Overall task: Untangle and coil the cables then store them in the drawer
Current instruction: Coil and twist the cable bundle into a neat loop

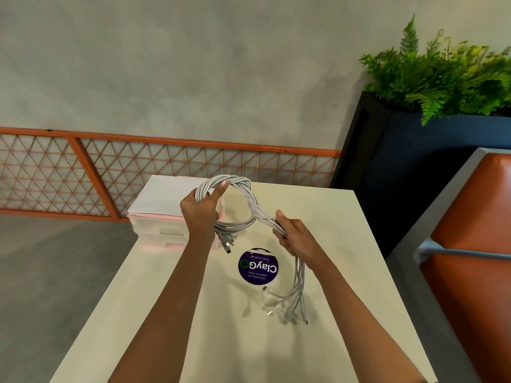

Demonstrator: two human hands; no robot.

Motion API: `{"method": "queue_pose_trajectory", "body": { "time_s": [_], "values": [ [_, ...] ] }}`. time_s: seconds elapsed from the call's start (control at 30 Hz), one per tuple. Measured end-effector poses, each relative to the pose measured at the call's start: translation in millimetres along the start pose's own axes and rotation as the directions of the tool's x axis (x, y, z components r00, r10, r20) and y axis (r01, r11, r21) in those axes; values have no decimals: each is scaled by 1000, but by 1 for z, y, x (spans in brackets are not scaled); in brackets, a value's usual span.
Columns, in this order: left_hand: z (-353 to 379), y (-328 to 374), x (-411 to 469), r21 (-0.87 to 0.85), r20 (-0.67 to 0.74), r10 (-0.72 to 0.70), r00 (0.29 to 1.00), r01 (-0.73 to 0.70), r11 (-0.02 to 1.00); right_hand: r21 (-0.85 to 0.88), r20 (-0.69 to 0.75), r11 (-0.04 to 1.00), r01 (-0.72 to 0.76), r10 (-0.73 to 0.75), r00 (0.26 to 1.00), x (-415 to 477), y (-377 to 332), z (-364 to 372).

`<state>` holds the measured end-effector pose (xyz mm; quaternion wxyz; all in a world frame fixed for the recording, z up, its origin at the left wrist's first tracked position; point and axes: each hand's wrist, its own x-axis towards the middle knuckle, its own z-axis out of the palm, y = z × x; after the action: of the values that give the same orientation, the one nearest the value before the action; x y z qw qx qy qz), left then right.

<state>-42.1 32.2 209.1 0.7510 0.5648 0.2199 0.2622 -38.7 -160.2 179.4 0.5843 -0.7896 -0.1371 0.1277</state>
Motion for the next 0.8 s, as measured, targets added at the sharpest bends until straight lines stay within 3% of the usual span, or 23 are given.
{"method": "queue_pose_trajectory", "body": {
  "time_s": [0.1,0.23,0.37,0.47,0.57,0.67,0.73,0.8],
  "values": [
    [-1,-1,-2,-69,9,-36,999,37,997,220,178,959,-176,138,974,2,-7,-6],
    [5,7,-7,-124,56,-23,998,30,992,470,485,782,-410,159,860,1,-1,-16],
    [14,20,-10,-158,61,7,998,3,987,599,520,725,-341,-28,854,-2,9,-23],
    [18,27,-9,-187,45,16,999,-7,982,670,468,695,-261,-123,875,-4,15,-29],
    [19,32,-9,-184,38,27,999,-20,983,577,385,797,-178,-73,920,-6,14,-35],
    [20,35,-10,-196,0,53,999,-52,979,220,250,975,-37,-20,968,-9,15,-39],
    [21,35,-11,-185,-19,61,998,-64,981,40,109,999,22,-26,994,-10,18,-37],
    [22,34,-12,-180,-44,55,998,-62,982,-15,-26,997,79,-80,996,-7,25,-31]
  ]
}}
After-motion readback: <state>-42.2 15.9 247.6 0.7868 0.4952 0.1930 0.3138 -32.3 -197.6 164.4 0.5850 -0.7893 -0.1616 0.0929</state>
